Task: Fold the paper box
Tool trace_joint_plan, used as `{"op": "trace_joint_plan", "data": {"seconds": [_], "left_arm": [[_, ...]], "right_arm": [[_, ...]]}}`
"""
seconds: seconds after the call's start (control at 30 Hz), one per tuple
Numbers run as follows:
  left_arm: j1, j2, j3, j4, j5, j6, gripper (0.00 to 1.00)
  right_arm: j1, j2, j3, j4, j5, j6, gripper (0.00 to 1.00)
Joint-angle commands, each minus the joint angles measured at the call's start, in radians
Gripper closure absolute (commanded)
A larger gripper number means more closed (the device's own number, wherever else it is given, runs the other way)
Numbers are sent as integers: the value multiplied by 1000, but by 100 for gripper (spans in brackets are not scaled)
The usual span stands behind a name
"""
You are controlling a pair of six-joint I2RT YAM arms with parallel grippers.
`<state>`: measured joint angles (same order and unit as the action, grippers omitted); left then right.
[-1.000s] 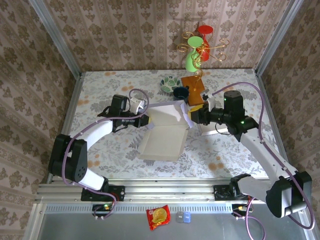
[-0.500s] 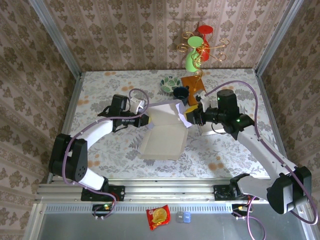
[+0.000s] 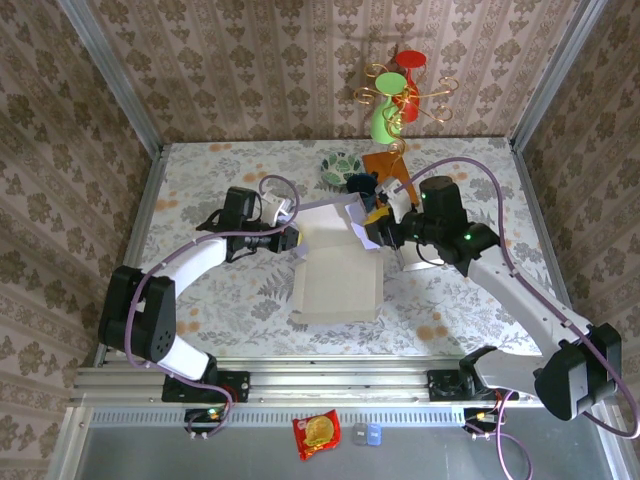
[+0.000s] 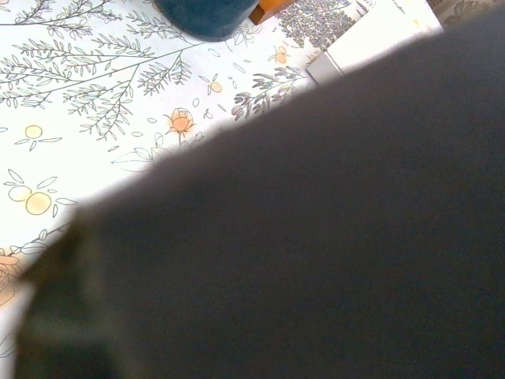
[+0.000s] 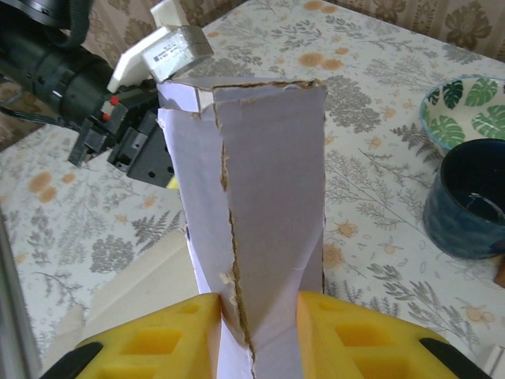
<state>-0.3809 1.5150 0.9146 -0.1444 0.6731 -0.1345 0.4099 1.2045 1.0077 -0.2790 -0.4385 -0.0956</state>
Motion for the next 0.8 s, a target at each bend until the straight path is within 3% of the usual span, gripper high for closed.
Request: {"op": "trace_joint_plan", "data": {"seconds": [0.0,0.57,0.63,0.77], "left_arm": [[-11,-3,30,-20,16,16,100],[-29,-6,40,-47,-14,25,100],[-31,-6,40,-47,-17,26,100],[-39,0,52,-56,-23,17,100]], "right_arm": [[25,14,41,-40,112,-39,68],[129,62,80,-51,411,-53,56],[138,71,86,-52,444,-52,57],[166,91,106,-58,529,-37,69]]}}
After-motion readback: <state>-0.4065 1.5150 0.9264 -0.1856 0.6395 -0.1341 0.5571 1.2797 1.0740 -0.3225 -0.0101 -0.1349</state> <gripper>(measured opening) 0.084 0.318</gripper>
